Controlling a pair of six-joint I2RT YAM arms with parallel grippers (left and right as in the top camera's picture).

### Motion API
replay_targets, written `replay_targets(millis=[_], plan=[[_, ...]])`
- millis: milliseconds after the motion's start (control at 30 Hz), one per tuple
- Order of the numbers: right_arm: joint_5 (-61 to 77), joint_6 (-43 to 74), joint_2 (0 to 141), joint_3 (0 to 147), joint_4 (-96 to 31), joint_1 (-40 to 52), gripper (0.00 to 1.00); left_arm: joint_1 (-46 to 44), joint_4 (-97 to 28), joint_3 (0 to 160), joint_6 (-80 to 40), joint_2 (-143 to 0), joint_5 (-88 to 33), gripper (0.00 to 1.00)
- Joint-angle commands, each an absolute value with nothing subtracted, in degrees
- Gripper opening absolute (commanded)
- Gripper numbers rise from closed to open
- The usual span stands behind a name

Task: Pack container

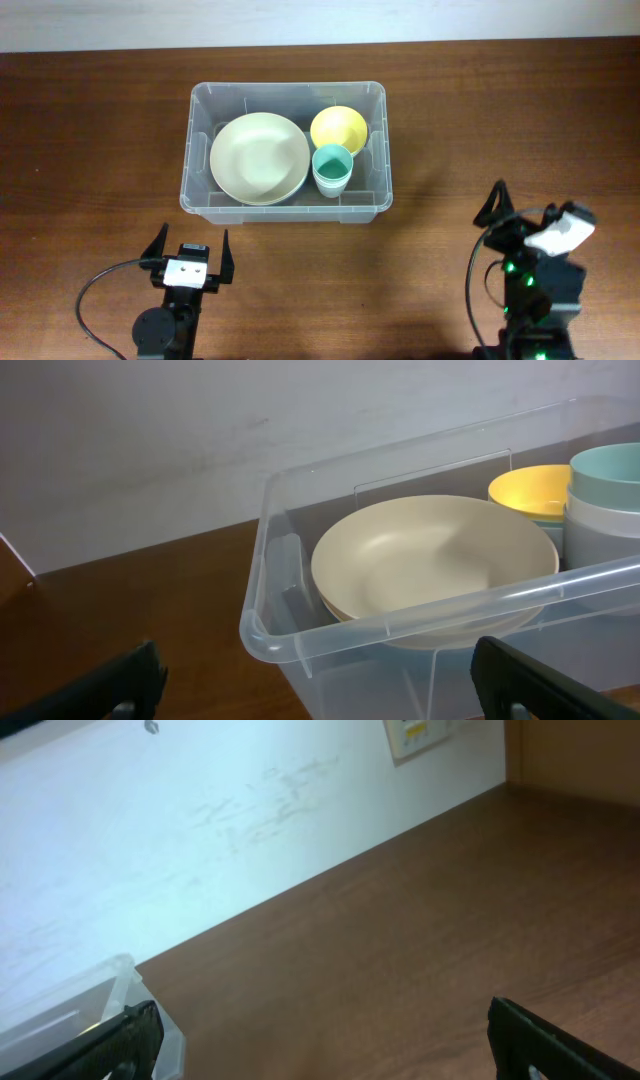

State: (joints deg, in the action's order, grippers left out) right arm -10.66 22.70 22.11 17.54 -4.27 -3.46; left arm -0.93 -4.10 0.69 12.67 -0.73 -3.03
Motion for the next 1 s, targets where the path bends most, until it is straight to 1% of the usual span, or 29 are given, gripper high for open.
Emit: replay_targets(millis=[0,133,367,467,600,700,967], plan=[[-10.7,22.7,15.6,11.0,-1.6,-3.0,0.99,-0.6,-4.4,0.5,13.4,-0.3,-3.3,1.0],[-9.6,22.7,9.8,5.8,1.7,-3.0,0.99,-0.6,-4.4,0.5,13.4,-0.3,-3.3,1.0],[-5.6,22.6,3.3,1.6,4.1,-3.0,0.99,-0.6,-4.4,0.5,13.4,-0.3,-3.3,1.0],[-2.7,18.5,0.3,0.6,4.1,-2.9,0.99,-0.6,-4.4,0.5,13.4,-0.3,-3.3,1.0],[-2.1,15.1,0.2,0.3,4.4,-2.1,0.99,-0.6,-4.4,0.5,13.4,-0.3,-3.3,1.0],[-3.3,14.8,0.2,0.3,4.1,-0.6,0.99,-0.6,-4.4,0.5,13.4,-0.3,-3.3,1.0],[-4.7,14.8,0.2,0.3,-3.1,1.1,0.99,-0.6,-4.4,0.5,13.4,-0.3,-3.3,1.0]])
